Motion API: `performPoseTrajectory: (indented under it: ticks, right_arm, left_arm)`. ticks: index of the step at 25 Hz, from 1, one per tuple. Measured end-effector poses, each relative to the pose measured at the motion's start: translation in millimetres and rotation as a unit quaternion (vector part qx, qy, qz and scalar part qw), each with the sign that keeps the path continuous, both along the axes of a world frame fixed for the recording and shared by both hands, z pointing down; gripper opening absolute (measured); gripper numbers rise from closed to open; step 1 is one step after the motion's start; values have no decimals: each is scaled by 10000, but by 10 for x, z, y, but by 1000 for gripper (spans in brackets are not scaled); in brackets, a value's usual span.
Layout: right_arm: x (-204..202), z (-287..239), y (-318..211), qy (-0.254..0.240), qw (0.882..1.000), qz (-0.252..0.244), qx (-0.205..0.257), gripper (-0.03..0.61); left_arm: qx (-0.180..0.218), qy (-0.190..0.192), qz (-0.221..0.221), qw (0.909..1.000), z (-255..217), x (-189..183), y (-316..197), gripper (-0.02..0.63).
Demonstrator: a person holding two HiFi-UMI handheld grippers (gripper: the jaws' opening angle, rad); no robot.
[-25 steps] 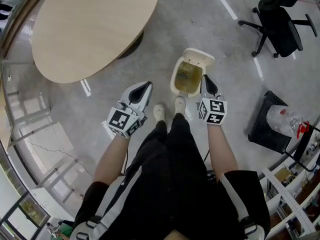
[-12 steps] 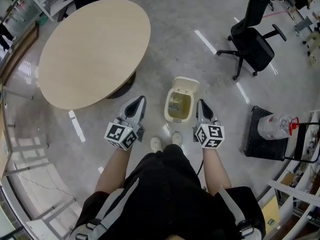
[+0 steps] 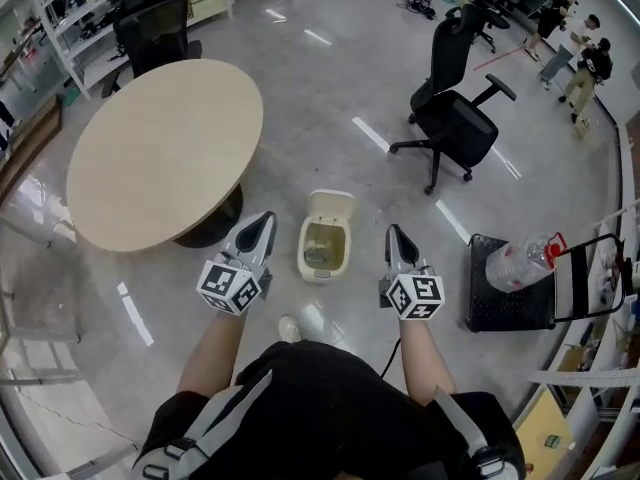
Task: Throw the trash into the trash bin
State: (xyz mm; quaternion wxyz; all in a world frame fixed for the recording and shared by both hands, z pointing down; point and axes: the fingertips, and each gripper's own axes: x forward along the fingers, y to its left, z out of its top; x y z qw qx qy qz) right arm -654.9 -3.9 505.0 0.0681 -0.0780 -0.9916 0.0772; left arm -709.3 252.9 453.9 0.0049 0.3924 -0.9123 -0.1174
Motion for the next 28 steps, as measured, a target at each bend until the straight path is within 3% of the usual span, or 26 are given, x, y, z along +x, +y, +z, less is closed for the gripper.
performPoseTrajectory:
  ticks: [6, 10, 14, 20, 23, 28]
  right_arm:
    - [677, -201, -333, -192, 9996, -205, -31, 6]
    - [1079, -136, -627, -197, 9988, -335, -282, 5]
    - [1268, -142, -731, -289, 9971, -527, -460, 5]
    - [1465, -34, -676, -309, 9948, -787, -569, 5]
    - [1532, -78, -754, -375, 9944, -674, -721, 5]
    - [1553, -240, -772, -548, 9954, -555, -561, 5]
  left_arm:
    - [82, 68, -377, 9992, 16, 532, -225, 0]
    - [-81, -162, -644, 9978, -28, 988, -416, 0]
    - [-169, -295, -699, 9970, -135, 1343, -487, 0]
    - [-356, -109, -1014, 9942, -25, 1743, -326, 0]
    - [-466, -135, -997, 9938, -52, 1759, -338, 0]
    - [-510, -371, -829, 9946, -221, 1573, -224, 0]
